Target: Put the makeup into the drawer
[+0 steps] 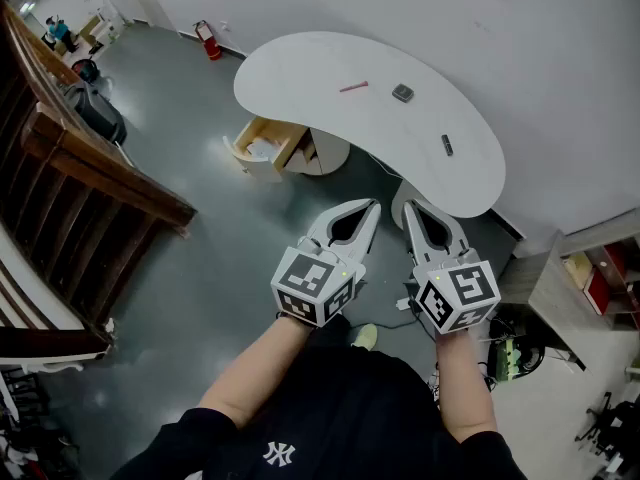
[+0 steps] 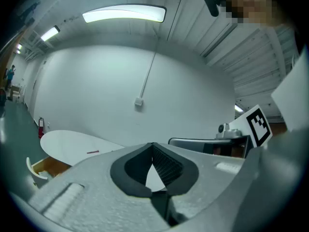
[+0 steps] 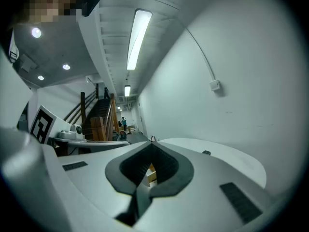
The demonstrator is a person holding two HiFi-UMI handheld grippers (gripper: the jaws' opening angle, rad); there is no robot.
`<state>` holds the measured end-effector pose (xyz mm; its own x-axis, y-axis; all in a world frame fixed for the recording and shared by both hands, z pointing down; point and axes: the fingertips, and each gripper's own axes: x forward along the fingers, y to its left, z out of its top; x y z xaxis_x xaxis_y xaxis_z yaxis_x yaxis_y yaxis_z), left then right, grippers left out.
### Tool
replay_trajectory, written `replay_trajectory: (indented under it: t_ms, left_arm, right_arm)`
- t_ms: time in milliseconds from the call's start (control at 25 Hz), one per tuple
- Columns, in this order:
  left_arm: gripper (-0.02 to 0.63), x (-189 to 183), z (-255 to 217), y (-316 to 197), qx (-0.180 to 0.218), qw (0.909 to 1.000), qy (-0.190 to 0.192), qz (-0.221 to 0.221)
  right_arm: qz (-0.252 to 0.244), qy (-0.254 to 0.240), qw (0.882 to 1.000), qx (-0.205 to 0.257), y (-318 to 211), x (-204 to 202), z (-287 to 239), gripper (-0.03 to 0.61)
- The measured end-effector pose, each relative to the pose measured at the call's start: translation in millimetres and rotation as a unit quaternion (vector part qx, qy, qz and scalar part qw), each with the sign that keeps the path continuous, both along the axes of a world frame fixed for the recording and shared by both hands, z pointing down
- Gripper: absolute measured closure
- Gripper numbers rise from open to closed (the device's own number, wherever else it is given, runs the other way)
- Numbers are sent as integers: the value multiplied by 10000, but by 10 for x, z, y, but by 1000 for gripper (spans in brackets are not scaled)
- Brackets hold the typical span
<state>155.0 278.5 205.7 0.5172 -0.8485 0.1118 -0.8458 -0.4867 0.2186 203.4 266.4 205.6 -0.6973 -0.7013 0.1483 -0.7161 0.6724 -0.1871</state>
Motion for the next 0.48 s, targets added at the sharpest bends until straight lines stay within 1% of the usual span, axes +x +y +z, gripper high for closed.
replay_trajectory:
  t_ms: [480]
  left_arm:
    - [604,-185,58,-210,-49,10000,15,79]
  right_arm:
    - [37,-42,10000,-64,-194,-201,54,565]
